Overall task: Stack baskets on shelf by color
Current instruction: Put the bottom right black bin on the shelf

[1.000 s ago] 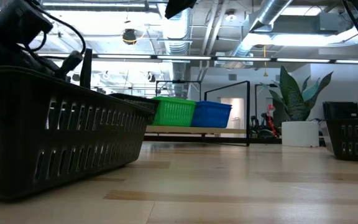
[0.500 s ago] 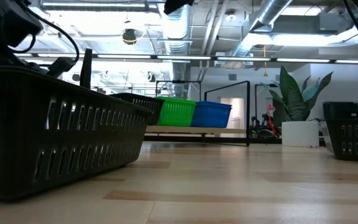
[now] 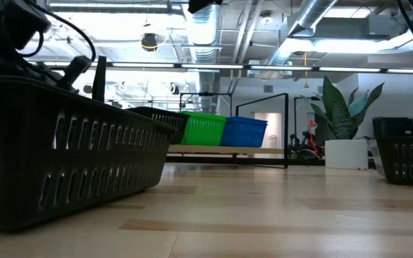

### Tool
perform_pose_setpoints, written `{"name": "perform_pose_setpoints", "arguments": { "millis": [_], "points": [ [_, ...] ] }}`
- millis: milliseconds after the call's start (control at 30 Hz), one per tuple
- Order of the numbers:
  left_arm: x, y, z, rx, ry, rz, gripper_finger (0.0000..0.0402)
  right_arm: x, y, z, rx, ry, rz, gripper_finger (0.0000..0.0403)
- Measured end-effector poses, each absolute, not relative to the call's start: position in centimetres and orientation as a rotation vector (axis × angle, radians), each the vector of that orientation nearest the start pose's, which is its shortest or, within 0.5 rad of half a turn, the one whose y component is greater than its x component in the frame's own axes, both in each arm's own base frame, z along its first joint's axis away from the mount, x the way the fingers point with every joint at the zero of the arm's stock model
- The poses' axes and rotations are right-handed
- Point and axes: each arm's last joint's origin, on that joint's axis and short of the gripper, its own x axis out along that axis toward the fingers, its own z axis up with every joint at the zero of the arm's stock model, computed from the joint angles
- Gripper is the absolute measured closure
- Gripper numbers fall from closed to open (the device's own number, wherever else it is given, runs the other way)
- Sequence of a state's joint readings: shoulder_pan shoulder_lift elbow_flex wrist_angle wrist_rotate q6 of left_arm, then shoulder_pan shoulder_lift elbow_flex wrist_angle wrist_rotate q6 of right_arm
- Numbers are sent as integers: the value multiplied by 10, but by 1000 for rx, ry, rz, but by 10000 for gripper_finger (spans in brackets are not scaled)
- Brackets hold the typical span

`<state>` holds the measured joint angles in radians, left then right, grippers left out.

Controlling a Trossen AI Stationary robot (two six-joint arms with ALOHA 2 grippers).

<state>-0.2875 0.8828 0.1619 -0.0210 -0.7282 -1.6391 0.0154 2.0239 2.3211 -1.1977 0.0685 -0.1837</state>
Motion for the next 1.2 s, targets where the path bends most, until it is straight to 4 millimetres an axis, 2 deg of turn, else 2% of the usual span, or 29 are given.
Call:
{"name": "perform_pose_setpoints", "arguments": {
  "millis": [400, 533, 667, 767, 900, 1067, 1200],
  "points": [
    [154, -7, 120, -1160, 39, 953, 401, 417, 3, 390, -195, 905, 27, 287],
    [154, -3, 120, -1157, 24, 974, 401, 431, 5, 370, -122, 947, 70, 287],
    [154, -3, 122, -1157, 19, 960, 401, 442, 15, 346, -114, 1024, 114, 287],
    [154, -6, 127, -1182, 46, 897, 401, 443, 25, 336, -132, 1086, 157, 287],
    [153, -11, 132, -1198, 122, 792, 402, 455, 41, 317, -149, 1093, 196, 287],
    [147, -15, 137, -1225, 169, 741, 402, 469, 56, 293, -157, 1105, 230, 287],
    [137, -19, 136, -1272, 335, 671, 401, 478, 67, 275, -163, 1122, 244, 287]
  ]
}}
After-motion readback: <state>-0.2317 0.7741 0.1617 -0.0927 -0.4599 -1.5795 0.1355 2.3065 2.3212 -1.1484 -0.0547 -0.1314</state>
